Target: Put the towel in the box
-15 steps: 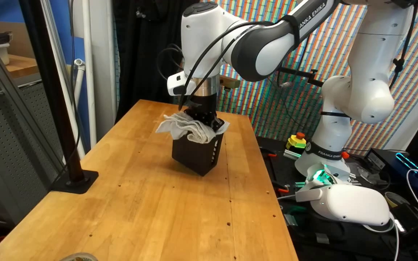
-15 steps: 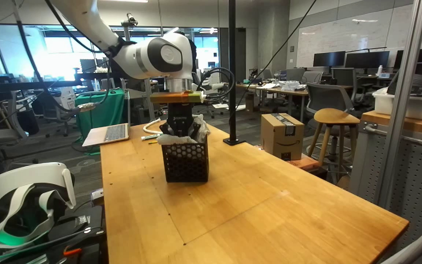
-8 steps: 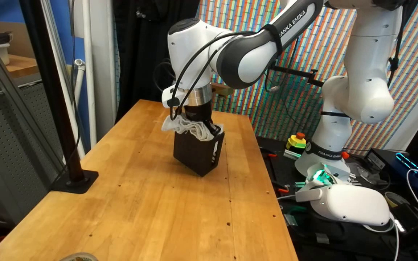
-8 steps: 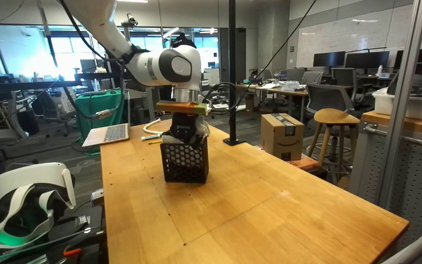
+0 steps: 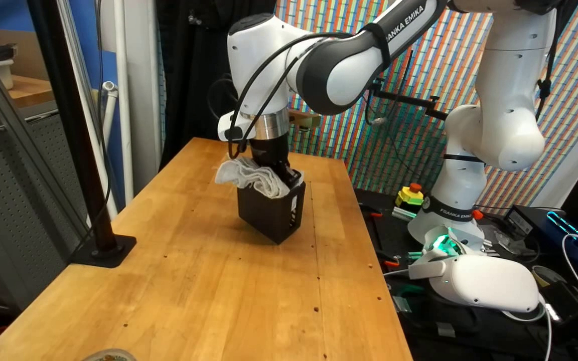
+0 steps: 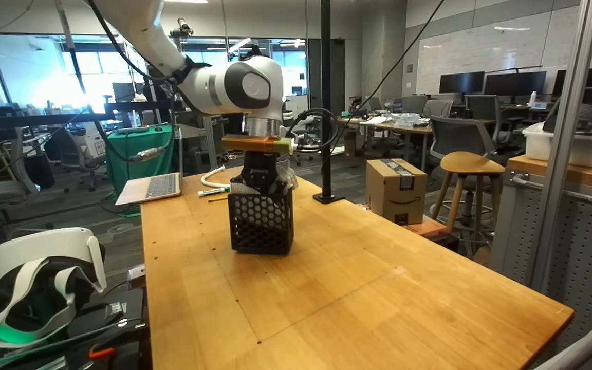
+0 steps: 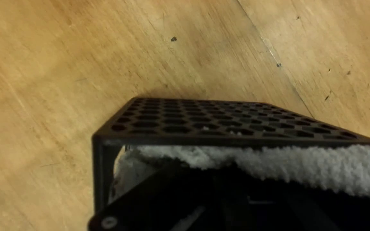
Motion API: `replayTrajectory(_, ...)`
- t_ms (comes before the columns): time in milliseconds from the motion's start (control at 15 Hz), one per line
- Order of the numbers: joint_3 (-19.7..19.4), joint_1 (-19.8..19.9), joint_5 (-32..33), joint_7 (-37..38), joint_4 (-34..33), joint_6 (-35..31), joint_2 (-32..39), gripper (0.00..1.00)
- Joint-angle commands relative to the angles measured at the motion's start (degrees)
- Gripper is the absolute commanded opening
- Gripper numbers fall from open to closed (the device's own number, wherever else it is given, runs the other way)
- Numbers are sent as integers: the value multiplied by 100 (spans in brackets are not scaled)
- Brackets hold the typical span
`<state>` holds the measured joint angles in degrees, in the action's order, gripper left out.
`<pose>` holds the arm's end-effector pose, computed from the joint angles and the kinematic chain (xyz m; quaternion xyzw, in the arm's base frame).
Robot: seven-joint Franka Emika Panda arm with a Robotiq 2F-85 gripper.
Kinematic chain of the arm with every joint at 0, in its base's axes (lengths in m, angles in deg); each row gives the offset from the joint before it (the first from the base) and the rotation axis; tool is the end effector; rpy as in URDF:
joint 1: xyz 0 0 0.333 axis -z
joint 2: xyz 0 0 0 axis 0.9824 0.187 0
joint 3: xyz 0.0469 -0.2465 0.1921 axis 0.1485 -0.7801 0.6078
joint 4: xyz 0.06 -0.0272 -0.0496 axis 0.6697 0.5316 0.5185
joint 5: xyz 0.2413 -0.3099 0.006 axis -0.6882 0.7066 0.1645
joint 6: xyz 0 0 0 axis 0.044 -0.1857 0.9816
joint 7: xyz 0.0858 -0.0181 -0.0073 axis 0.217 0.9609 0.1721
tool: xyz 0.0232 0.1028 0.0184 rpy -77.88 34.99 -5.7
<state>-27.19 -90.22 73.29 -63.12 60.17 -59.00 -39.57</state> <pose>0.5135 0.2212 0.3193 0.8502 0.5105 -0.1241 0.0345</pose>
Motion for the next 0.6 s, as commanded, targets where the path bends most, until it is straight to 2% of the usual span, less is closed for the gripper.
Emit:
replayTrajectory(0,81,-16,-122,58,-119,-76,-389,17)
replayTrajectory(533,145,-172,-32,165,-270,-203,-783,17)
